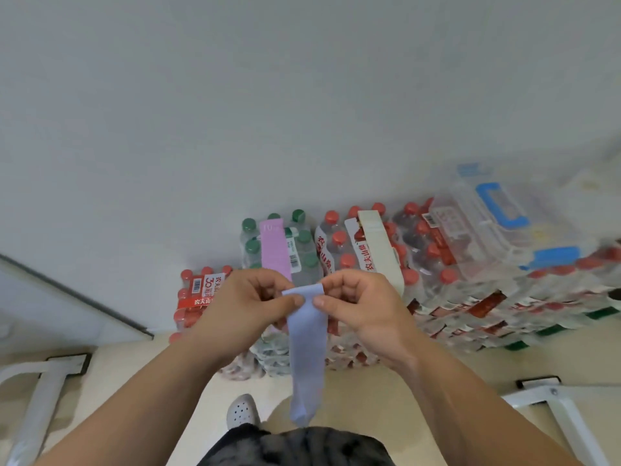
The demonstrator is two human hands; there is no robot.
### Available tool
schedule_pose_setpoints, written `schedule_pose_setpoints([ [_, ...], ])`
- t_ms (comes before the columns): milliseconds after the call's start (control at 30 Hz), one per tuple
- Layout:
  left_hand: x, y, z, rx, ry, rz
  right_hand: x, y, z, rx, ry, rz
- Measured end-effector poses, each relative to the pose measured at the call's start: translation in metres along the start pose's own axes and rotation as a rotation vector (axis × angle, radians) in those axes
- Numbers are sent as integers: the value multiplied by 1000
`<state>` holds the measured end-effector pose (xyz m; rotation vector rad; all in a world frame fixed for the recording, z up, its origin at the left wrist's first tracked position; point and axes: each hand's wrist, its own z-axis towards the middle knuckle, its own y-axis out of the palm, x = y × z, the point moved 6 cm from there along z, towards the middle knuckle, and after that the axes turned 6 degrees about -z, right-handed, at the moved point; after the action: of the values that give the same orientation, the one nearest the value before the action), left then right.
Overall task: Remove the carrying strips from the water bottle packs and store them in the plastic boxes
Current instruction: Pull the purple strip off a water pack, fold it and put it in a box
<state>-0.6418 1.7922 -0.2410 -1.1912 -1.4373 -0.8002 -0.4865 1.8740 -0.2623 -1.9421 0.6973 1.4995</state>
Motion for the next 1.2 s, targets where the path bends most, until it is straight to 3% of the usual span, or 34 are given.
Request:
schedule_pose_setpoints([
  [200, 22, 56, 29, -29, 10, 11, -4, -65, 1, 45, 8, -61],
  [367, -4, 77, 85, 0, -75, 98, 24, -98, 44, 129, 91, -244],
  [767, -39, 69, 213, 15, -102, 262, 56, -126, 150, 246, 269, -336],
  [1200, -39, 55, 294, -47, -25, 638, 63, -129, 227, 308, 329, -717],
])
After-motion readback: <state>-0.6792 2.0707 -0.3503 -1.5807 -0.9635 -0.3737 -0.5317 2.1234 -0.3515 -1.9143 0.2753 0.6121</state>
